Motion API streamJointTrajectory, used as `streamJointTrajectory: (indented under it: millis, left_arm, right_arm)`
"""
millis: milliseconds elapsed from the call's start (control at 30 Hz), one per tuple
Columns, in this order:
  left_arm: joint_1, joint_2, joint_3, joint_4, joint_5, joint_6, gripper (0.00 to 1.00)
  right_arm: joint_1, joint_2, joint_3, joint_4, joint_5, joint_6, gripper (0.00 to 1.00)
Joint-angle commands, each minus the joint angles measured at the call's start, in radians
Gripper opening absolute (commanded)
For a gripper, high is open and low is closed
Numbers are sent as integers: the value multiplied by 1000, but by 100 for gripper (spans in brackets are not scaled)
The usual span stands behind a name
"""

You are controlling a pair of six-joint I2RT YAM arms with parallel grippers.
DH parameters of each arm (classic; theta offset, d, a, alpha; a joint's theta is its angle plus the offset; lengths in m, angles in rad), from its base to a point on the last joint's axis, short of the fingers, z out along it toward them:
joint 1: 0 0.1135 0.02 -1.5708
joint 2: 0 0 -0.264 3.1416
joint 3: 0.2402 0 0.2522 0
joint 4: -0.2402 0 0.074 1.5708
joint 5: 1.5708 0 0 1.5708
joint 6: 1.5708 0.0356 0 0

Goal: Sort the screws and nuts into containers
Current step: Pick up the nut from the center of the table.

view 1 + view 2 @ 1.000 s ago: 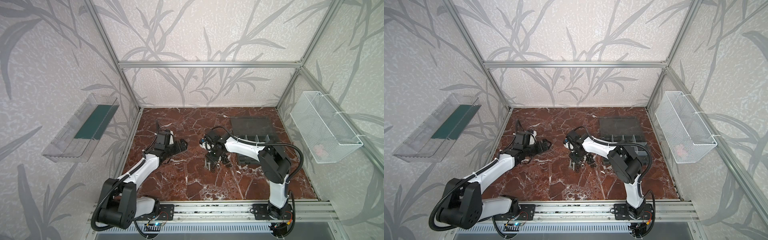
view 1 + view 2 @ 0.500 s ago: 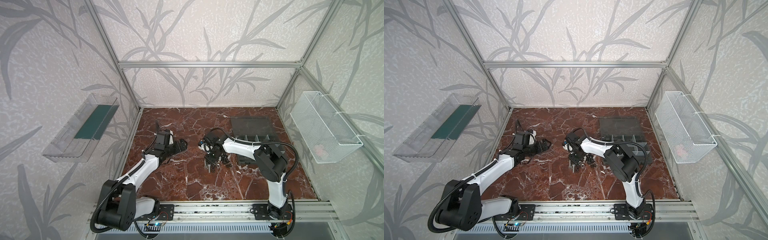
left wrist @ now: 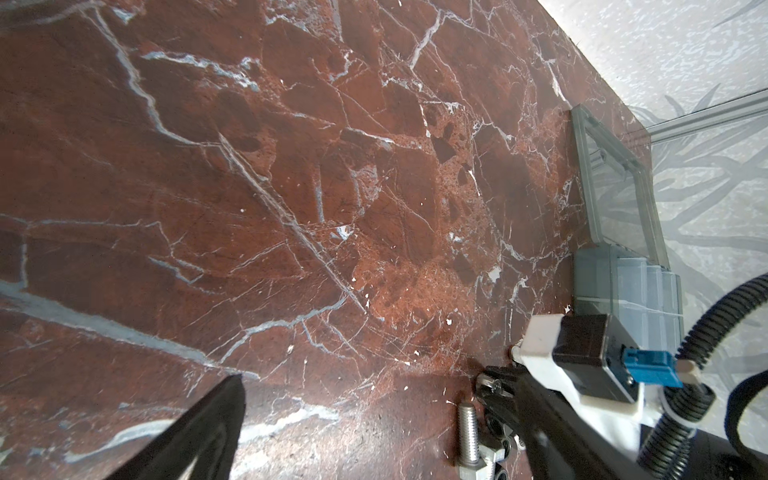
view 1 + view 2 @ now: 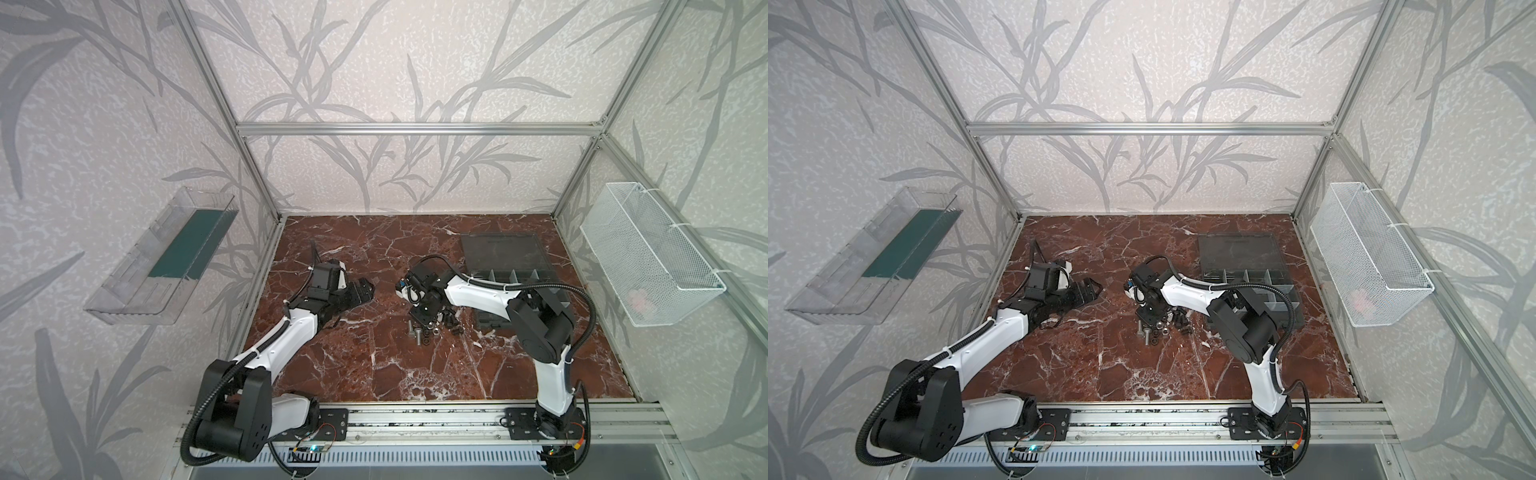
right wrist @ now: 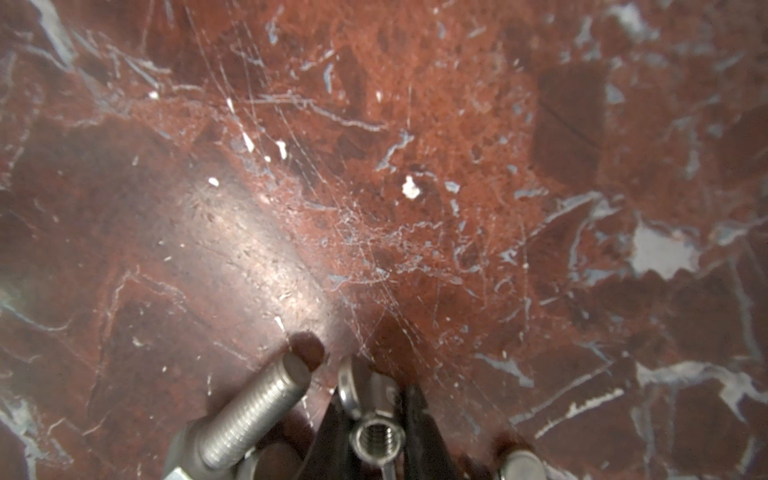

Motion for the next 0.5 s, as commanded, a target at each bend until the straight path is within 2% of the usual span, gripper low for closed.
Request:
streamJointTrajectory:
  millis: [0, 233, 467]
  left_arm:
    - [4, -30, -13, -9, -16, 10, 99]
    - [5, -31, -13, -10, -17, 10, 99]
    - [7, -31, -14, -6, -13, 10, 99]
  right_arm:
    - [0, -21, -1, -12, -8, 19, 2]
    - [-55, -132, -34, 11, -69, 57, 0]
    - [-180, -303, -105, 12, -86, 108, 0]
